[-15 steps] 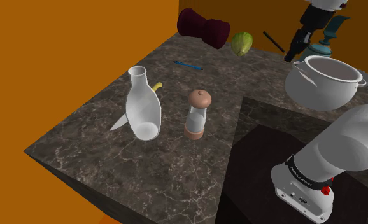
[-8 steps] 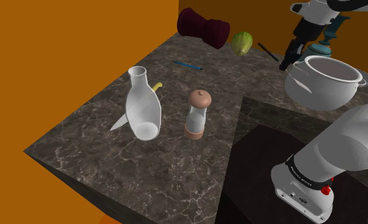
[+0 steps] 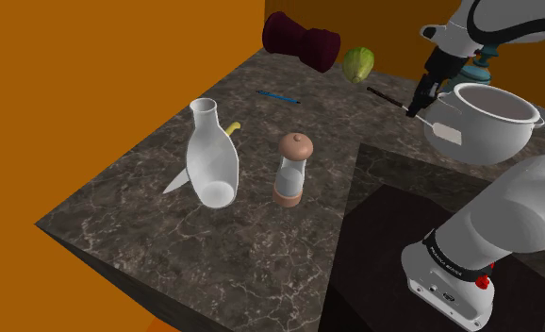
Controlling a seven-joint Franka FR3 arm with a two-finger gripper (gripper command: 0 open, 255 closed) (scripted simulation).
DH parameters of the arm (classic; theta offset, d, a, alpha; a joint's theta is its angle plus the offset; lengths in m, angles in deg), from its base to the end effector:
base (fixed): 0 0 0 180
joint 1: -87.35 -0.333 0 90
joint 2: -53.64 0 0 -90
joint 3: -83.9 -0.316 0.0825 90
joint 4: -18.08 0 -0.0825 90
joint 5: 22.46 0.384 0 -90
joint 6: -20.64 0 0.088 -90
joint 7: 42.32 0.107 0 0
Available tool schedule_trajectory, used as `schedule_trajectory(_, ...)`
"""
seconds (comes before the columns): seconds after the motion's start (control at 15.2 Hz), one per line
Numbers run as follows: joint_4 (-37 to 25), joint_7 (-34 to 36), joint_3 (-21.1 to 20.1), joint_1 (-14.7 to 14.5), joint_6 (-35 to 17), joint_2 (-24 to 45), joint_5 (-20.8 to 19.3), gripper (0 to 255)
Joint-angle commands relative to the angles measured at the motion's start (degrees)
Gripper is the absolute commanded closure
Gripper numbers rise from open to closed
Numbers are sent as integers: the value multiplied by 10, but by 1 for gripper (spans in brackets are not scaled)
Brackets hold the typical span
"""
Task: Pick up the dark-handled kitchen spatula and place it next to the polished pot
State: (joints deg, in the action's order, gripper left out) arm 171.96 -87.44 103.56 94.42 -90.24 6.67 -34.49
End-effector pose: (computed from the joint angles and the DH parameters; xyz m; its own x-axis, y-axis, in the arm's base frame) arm 0.2793 -0.1561 0.4599 0.8800 0.4699 0.0695 0.4710 -0.8821 0.0002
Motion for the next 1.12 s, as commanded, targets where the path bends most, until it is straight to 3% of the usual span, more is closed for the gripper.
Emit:
schedule_trajectory(0.0,17,1,3,2,-17,1,-4,255)
schedule_trajectory(1.06,108,-3,38,10,-168,63,-31,255)
